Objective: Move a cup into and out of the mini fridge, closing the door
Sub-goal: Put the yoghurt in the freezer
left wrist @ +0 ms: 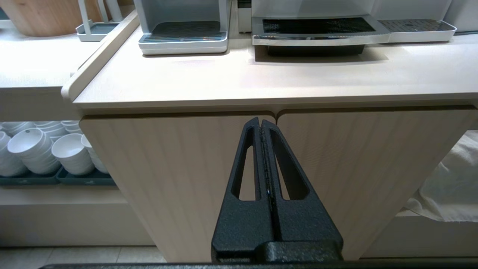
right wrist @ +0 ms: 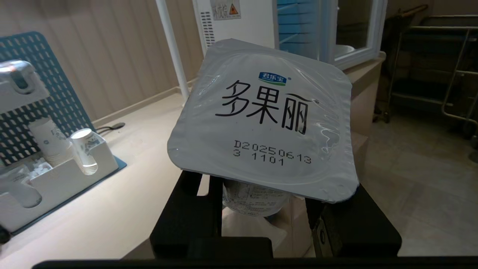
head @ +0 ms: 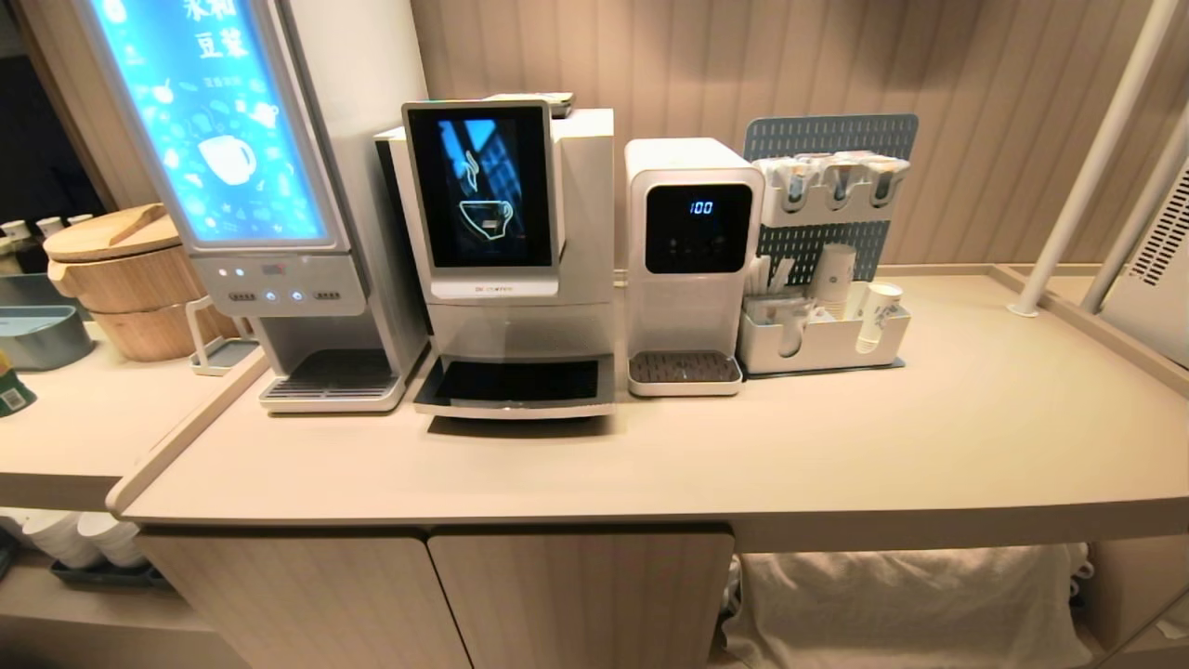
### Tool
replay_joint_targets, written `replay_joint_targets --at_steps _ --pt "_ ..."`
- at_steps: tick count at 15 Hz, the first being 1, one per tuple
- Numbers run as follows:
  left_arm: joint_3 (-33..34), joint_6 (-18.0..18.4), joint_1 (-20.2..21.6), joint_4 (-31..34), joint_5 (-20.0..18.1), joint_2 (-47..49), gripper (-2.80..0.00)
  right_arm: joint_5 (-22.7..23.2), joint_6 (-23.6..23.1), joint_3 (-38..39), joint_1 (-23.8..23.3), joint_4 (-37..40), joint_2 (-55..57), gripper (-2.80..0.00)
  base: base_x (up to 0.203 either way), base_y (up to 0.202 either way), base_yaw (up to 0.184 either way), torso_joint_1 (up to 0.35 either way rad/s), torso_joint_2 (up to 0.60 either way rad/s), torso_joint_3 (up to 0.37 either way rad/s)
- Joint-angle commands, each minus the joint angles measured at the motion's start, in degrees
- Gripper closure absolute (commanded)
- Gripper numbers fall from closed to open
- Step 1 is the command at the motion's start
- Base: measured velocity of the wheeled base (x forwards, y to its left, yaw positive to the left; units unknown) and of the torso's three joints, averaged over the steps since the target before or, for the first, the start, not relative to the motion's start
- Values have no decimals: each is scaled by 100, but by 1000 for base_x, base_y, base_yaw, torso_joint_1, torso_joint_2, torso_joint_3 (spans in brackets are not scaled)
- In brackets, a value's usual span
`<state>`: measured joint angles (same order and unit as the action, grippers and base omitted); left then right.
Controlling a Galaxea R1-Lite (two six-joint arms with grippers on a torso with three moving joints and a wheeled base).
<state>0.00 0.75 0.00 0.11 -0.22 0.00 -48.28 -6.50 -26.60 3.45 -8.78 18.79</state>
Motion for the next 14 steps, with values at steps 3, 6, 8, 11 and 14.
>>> replay_joint_targets --at_steps 3,6,8,11,14 --pt "9 -4 0 -2 -4 0 0 1762 173 1592 -265 -573 -1914 0 0 0 0 0 0 0" --pt "9 -66 0 7 -4 9 0 3939 317 2647 -316 -715 -1886 0 0 0 0 0 0 0" --pt "9 -66 6 7 -4 9 0 4459 375 2595 -324 530 -1880 0 0 0 0 0 0 0" --pt "9 -4 0 24 -4 9 0 4889 274 2532 -327 1137 -1875 0 0 0 0 0 0 0" --pt "0 -12 0 41 4 9 0 4942 192 2475 -327 1405 -1871 0 0 0 0 0 0 0"
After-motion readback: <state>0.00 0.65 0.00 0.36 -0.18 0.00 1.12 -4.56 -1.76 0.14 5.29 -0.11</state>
